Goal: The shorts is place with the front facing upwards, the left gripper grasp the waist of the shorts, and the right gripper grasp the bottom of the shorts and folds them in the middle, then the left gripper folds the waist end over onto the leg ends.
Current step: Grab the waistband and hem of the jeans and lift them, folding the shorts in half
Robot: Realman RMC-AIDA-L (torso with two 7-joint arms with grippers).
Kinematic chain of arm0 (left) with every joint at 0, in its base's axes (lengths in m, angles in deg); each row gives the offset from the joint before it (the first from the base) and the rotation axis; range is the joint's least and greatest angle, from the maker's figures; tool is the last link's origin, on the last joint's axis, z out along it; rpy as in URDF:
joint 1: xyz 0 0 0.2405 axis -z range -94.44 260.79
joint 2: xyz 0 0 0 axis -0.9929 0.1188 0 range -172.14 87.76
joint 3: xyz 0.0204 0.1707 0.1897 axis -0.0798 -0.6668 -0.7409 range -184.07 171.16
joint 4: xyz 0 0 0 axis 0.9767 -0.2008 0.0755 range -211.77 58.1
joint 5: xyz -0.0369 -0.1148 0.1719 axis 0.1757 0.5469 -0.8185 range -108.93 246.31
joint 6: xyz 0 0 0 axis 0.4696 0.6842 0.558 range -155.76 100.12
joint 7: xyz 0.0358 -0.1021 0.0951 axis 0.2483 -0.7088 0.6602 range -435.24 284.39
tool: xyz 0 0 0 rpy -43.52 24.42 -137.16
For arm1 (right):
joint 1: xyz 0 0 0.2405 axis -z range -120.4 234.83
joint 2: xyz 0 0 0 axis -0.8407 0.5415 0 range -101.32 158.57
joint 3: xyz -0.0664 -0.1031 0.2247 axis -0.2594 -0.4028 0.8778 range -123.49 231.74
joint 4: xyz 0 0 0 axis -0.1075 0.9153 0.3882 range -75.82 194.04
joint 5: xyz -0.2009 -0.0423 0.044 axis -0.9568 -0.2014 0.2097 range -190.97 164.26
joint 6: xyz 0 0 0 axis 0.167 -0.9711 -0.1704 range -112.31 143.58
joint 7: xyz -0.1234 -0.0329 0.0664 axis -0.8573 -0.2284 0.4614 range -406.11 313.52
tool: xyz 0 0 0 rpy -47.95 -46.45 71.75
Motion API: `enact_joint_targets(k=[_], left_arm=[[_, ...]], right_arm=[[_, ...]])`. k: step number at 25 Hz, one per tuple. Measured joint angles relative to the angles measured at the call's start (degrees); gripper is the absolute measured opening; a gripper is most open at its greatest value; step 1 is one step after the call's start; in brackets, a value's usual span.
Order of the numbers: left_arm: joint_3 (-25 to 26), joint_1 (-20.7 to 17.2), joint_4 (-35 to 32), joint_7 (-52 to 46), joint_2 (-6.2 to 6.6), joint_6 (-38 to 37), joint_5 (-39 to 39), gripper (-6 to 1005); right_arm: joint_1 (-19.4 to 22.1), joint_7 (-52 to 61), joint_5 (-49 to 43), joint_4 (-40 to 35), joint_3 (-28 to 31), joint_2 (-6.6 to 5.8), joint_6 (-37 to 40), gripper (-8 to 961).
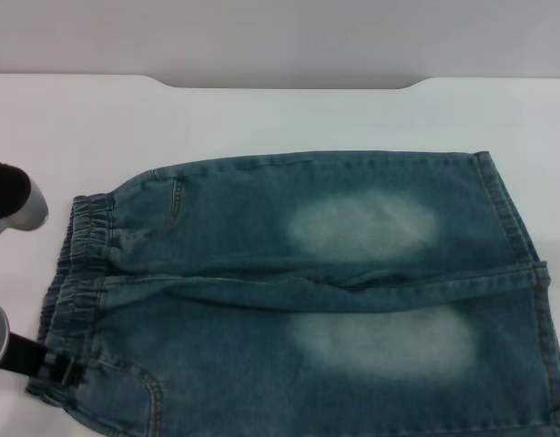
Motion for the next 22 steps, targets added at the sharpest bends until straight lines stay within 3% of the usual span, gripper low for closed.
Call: enact_joint_targets(k=[3, 14, 22], left_arm=[[0.1, 0.49, -2.03, 0.06, 0.02, 0.14, -0.02, 561], [0.09, 0.72, -3.26, 0.42, -0.02, -0.11, 0.01, 208], [0.44, 0.74, -1.85, 0.58, 0.0, -0.13, 0.02, 157]], right_arm=[[-0.14, 0.0, 0.75, -0.13, 0.46, -0.07, -0.41, 654], [-0.35, 0.0, 0.89, -0.96, 0.85, -0.06, -1.0, 655], [-0.35, 0.14, 0.93, -1.49, 0.84, -0.06, -2.23, 655]])
